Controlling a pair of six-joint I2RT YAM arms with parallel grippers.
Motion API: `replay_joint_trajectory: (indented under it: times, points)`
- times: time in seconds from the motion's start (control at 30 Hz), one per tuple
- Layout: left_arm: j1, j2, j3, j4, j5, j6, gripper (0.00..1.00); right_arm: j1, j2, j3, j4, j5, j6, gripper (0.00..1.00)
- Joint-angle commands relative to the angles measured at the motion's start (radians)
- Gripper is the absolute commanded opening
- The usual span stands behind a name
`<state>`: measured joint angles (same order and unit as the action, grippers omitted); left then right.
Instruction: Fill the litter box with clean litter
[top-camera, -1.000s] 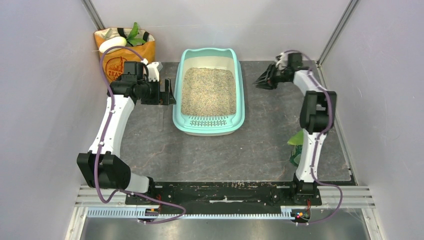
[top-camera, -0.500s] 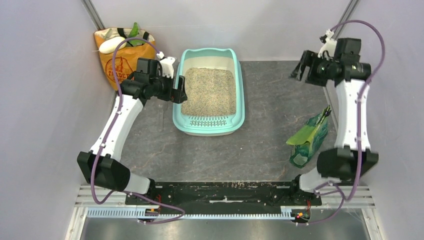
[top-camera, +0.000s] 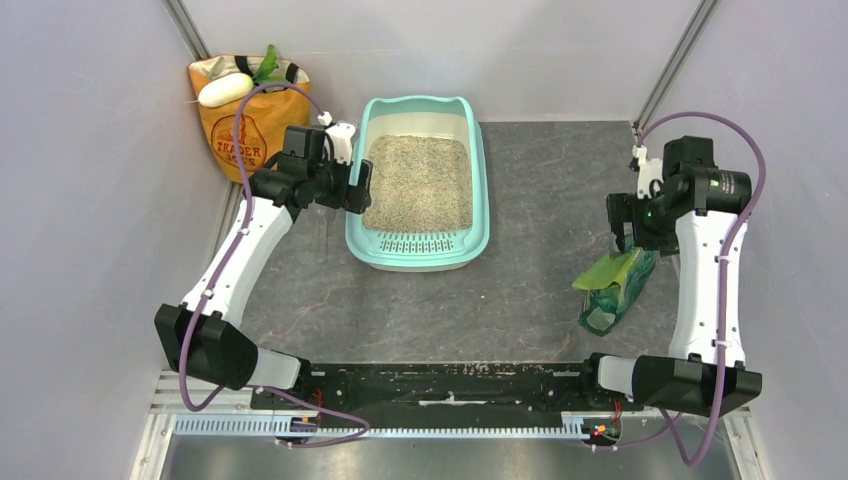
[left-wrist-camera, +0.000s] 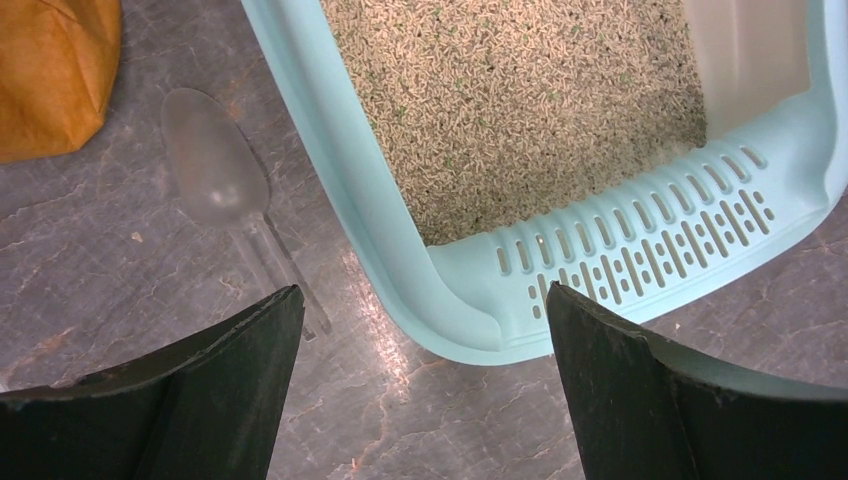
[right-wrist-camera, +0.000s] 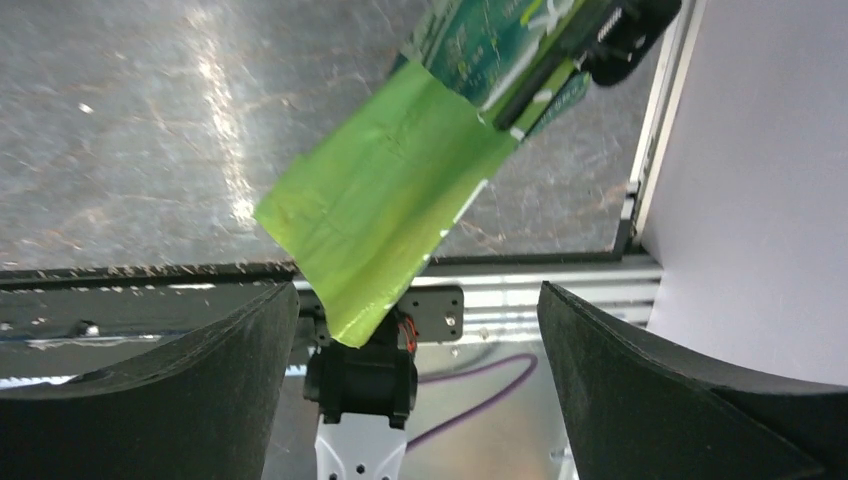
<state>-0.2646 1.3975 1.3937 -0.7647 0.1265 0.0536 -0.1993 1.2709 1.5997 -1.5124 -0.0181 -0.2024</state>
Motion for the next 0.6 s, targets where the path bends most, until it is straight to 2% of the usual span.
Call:
replay_joint_trajectory:
  times: [0.0,0.13,0.27,0.5,0.57]
  points:
    - [-0.002,-0.026,0.002,0.050,-0.037,0.036,0.97,-0.002,0.012,-0.054,-0.058,0.070,-0.003,0.97]
    - [-0.002,-0.040,-0.021,0.057,-0.051,0.039,0.97,-0.003,0.044,-0.089,-0.009,0.078,0.024,0.95]
    - [-0.002,-0.061,-0.049,0.060,-0.056,0.043,0.97,-0.005,0.067,-0.110,0.072,0.118,0.068,0.81]
    - [-0.004,-0.086,-0.063,0.061,-0.061,0.060,0.97,-0.022,0.099,-0.148,0.059,0.076,0.093,0.76]
    - [-0.004,-0.083,-0.057,0.061,-0.060,0.060,0.97,-0.025,0.071,-0.176,0.078,0.086,0.091,0.71]
